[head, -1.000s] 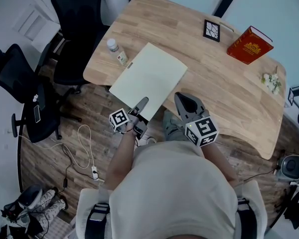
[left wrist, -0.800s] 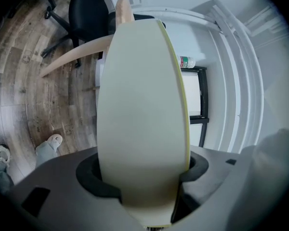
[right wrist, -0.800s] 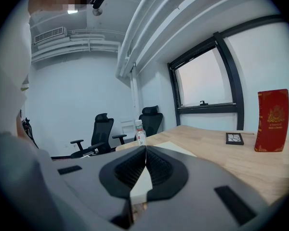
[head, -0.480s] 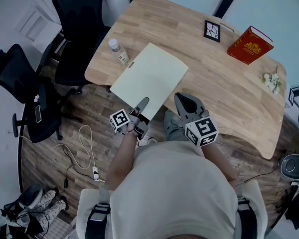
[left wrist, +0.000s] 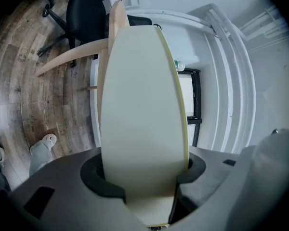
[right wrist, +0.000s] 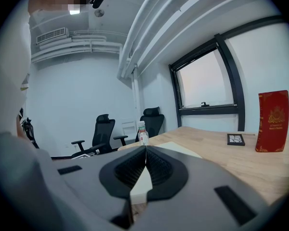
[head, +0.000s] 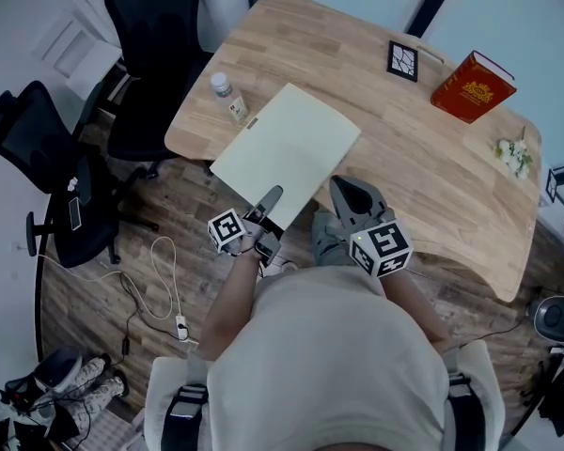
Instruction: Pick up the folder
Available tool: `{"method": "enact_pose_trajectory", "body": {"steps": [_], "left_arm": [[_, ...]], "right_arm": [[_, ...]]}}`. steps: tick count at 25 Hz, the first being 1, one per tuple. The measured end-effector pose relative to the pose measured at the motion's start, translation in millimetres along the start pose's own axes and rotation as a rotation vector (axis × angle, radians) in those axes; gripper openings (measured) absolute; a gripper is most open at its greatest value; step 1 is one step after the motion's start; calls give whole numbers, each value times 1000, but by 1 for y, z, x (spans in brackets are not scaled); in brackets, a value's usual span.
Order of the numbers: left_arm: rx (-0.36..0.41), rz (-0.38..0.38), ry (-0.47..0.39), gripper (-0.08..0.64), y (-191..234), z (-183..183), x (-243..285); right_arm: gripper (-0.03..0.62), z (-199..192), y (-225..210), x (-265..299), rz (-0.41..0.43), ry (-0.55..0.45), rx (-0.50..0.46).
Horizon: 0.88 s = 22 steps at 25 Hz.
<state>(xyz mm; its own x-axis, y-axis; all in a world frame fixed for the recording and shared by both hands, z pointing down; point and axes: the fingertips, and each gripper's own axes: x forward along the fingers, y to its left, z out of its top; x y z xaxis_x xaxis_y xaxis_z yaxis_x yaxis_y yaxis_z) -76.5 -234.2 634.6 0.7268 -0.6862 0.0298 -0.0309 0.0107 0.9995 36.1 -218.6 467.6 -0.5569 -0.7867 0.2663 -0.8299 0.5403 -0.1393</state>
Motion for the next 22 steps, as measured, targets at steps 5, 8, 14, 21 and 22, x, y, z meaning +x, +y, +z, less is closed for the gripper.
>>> {"method": "enact_pose_trajectory", "body": {"steps": [5, 8, 14, 21, 22], "left_arm": [[-10, -34, -10, 279, -12, -3, -5], [-16, -49, -20, 279, -20, -3, -10], [-15, -72, -33, 279, -38, -5, -22], [-25, -101, -48, 279, -60, -9, -35], [-27, -104, -47, 279, -63, -10, -37]], "right_arm": [[18, 0, 3, -3, -1, -8, -2], [18, 0, 6, -5, -2, -12, -3], [18, 1, 11, -12, -12, -25, 0], [18, 0, 17, -23, -24, -36, 3], [18, -1, 18, -25, -25, -37, 3]]}}
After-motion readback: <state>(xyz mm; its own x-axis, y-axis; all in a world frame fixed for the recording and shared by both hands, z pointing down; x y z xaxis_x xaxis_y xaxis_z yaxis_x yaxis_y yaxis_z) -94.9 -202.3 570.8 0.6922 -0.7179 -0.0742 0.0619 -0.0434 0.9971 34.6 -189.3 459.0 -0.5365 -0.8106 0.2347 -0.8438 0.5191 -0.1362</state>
